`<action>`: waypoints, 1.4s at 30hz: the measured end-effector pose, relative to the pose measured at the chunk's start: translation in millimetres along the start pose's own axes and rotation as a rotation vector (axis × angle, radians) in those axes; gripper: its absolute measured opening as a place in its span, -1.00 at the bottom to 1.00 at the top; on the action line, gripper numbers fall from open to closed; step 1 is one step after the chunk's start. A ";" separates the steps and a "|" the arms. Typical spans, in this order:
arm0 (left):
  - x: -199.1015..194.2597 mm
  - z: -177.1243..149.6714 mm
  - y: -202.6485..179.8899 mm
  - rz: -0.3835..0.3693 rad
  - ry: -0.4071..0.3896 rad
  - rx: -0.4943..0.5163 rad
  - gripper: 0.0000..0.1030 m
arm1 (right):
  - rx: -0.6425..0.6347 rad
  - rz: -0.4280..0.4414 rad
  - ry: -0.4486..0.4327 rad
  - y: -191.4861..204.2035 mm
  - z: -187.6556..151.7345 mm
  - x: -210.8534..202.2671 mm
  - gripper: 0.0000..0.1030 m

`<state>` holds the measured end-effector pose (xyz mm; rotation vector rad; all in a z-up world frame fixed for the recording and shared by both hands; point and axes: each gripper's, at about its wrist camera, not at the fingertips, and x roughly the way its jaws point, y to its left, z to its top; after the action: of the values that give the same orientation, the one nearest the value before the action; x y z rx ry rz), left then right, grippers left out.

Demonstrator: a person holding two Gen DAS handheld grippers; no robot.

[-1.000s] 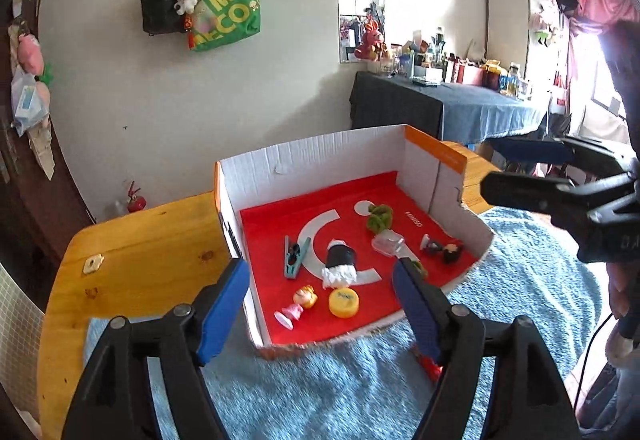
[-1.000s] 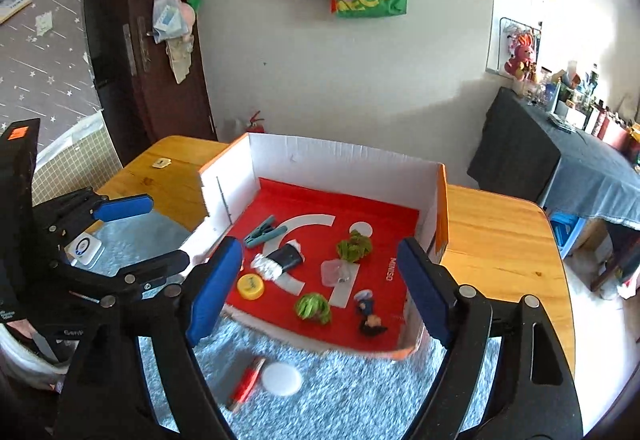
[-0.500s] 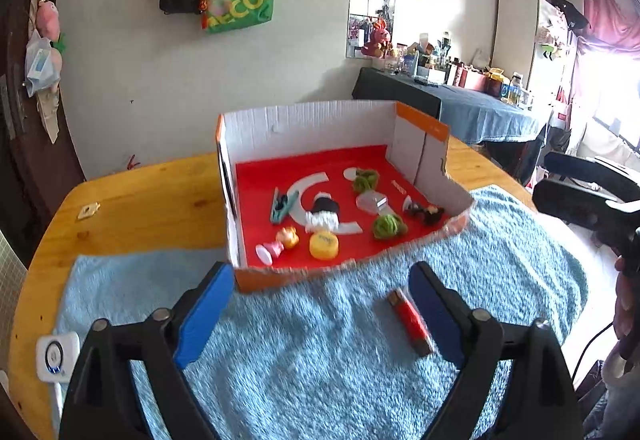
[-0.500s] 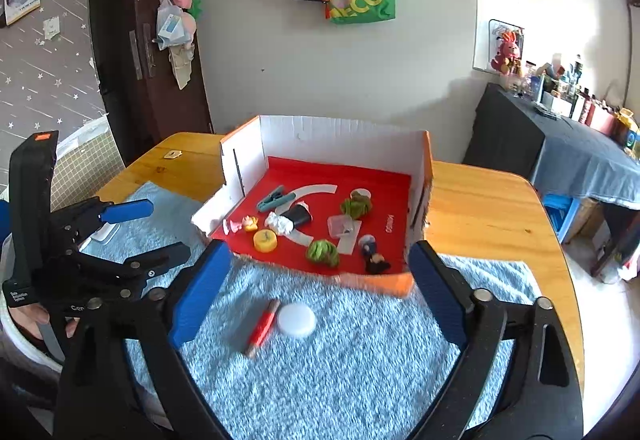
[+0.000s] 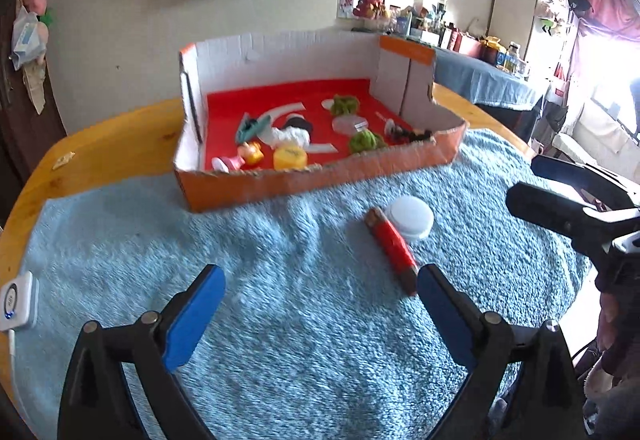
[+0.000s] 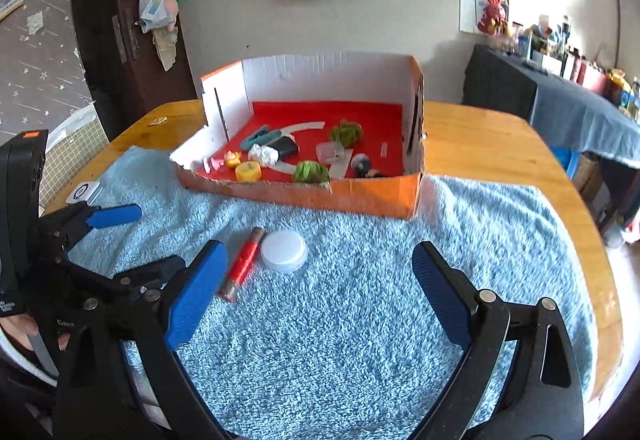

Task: Organize objects
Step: 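Open both tools to release the items and withdraw over the towel, then grasp the red thread spool with the left tool while the right tool grasps the white round container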

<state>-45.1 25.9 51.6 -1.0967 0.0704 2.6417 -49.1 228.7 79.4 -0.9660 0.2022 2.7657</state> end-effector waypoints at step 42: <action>43.4 26.4 -4.5 -0.022 0.080 0.165 0.61 | -0.106 0.046 0.133 -1.5 -5.3 57.2 0.84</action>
<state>-91.3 44.5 40.3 -1.1396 0.2857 2.5202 -89.3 237.6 39.4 -1.1881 0.0997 2.7796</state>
